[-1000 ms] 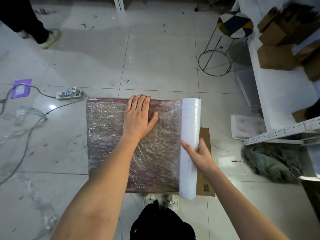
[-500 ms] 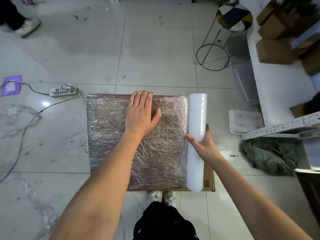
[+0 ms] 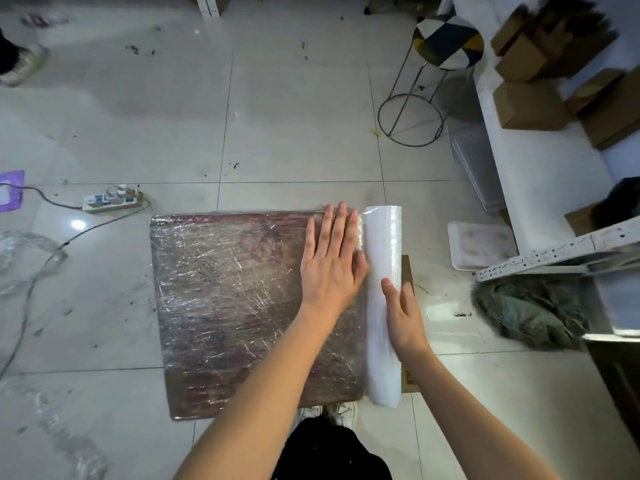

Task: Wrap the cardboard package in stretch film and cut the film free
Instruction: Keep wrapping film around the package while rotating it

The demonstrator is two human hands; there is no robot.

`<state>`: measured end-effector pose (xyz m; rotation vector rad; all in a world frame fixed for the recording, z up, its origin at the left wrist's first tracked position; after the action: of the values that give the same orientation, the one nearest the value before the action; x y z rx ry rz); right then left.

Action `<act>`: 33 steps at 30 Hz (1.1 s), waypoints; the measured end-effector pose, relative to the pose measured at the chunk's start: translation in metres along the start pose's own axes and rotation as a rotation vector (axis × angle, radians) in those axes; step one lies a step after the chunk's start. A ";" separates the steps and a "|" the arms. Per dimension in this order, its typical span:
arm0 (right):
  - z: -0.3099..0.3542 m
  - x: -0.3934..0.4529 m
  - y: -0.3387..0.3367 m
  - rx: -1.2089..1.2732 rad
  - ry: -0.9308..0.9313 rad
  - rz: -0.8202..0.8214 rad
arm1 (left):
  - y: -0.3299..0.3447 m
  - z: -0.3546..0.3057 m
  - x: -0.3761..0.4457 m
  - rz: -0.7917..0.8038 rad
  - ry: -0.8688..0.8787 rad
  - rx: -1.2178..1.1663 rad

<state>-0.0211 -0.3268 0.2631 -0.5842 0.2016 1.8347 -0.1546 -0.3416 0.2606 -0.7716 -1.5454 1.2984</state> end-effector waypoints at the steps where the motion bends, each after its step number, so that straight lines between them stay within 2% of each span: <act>1: -0.002 0.000 0.000 -0.007 -0.034 -0.041 | 0.007 0.000 0.001 0.003 -0.008 -0.004; 4: -0.007 0.004 0.000 -0.030 -0.070 -0.123 | 0.014 -0.003 0.005 0.016 0.004 -0.024; 8: -0.006 0.010 0.004 -0.038 -0.081 -0.091 | 0.014 0.002 0.010 0.011 0.003 -0.110; 12: -0.002 0.012 0.008 -0.080 -0.092 -0.068 | -0.003 0.013 0.015 -0.039 -0.169 -0.358; 14: -0.003 0.012 0.009 -0.091 -0.108 -0.066 | -0.009 0.008 0.013 -0.059 -0.159 -0.285; 16: -0.008 0.010 0.008 -0.082 -0.119 -0.070 | -0.002 0.001 0.008 -0.046 -0.004 -0.152; 18: -0.012 0.008 0.005 -0.083 -0.133 -0.081 | 0.009 -0.004 0.004 -0.040 0.072 -0.099; 22: -0.008 0.009 0.004 -0.123 -0.161 -0.123 | 0.019 -0.009 0.010 -0.026 0.057 -0.085; 26: 0.004 0.018 0.010 -0.165 -0.136 -0.081 | 0.019 0.001 0.024 -0.001 0.051 -0.115; 30: 0.005 0.022 0.013 -0.170 -0.130 -0.076 | 0.003 0.014 0.017 0.021 -0.033 -0.331; 33: -0.002 0.022 0.013 -0.151 -0.127 -0.089 | 0.008 0.010 -0.023 -0.022 -0.097 -0.198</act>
<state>-0.0380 -0.3140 0.2490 -0.5693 -0.0477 1.8034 -0.1563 -0.3636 0.2472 -0.8223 -1.7749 1.1941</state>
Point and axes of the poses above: each hand's wrist, its own x-axis towards the middle knuckle, its own y-axis out of the palm, z = x × y, the point moved 2 cm from there along x, towards the middle knuckle, and after that the axes turned 7 degrees about x, right-handed, at the moved point
